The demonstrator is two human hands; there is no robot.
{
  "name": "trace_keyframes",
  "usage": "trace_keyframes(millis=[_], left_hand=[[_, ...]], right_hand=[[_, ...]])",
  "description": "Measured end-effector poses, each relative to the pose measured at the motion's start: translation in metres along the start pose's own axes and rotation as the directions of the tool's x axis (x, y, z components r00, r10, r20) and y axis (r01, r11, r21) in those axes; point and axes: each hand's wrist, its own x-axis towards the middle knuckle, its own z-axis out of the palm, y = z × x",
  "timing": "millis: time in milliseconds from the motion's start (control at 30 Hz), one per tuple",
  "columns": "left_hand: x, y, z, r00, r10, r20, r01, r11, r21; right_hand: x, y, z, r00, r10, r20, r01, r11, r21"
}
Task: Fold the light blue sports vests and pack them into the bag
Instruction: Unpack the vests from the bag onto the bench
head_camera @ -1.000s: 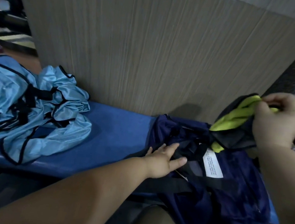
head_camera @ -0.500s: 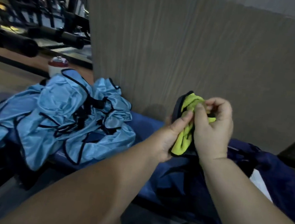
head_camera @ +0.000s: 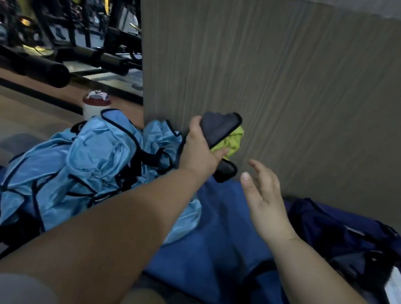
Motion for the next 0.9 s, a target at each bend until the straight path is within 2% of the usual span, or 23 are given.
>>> trace_keyframes(millis=[67, 133, 267, 367, 433, 500, 567, 633, 667, 767, 833, 900], left_hand=[[0.025, -0.021, 0.0, 0.998, 0.057, 0.029, -0.061, 0.982, 0.181], [0.042, -0.042, -0.001, 0.994, 0.032, 0.101, -0.071, 0.909, 0.411], [0.058, -0.081, -0.005, 0.962, 0.007, 0.272, -0.222, 0.599, 0.769], [0.06, -0.096, -0.005, 0.96, 0.027, 0.28, -0.273, 0.339, 0.901], [0.063, -0.098, -0.005, 0.964, 0.021, 0.266, -0.263, 0.247, 0.933], [0.067, -0.095, -0.003, 0.967, -0.036, 0.253, -0.241, 0.205, 0.949], [0.063, -0.087, 0.006, 0.972, -0.068, 0.227, -0.205, 0.24, 0.949], [0.05, -0.073, 0.025, 0.972, 0.019, 0.234, -0.225, 0.361, 0.905], [0.039, -0.065, 0.038, 0.957, 0.081, 0.279, -0.286, 0.42, 0.861], [-0.009, -0.037, 0.088, 0.842, 0.154, 0.517, -0.499, 0.585, 0.639], [-0.052, -0.017, 0.121, 0.759, 0.081, 0.646, -0.499, 0.71, 0.497], [-0.095, -0.003, 0.145, 0.664, 0.006, 0.748, -0.465, 0.786, 0.408]], right_hand=[[0.006, 0.013, -0.001, 0.999, 0.034, 0.016, -0.033, 0.998, -0.062], [0.01, 0.03, -0.002, 0.997, 0.059, 0.045, -0.051, 0.986, -0.159], [0.014, 0.065, -0.008, 0.98, 0.168, 0.102, -0.137, 0.957, -0.257], [0.014, 0.08, -0.013, 0.964, 0.226, 0.138, -0.161, 0.913, -0.375], [0.013, 0.087, -0.018, 0.953, 0.265, 0.147, -0.163, 0.858, -0.487], [0.01, 0.093, -0.024, 0.946, 0.296, 0.135, -0.163, 0.79, -0.591], [0.008, 0.099, -0.032, 0.943, 0.319, 0.097, -0.186, 0.745, -0.641], [0.007, 0.104, -0.044, 0.945, 0.327, 0.032, -0.237, 0.746, -0.623], [0.007, 0.108, -0.051, 0.947, 0.321, -0.005, -0.257, 0.746, -0.615], [0.0, 0.119, -0.082, 0.947, 0.293, -0.129, -0.304, 0.699, -0.647], [-0.012, 0.124, -0.111, 0.933, 0.282, -0.224, -0.358, 0.665, -0.655], [-0.029, 0.125, -0.144, 0.9, 0.287, -0.327, -0.435, 0.633, -0.64]])
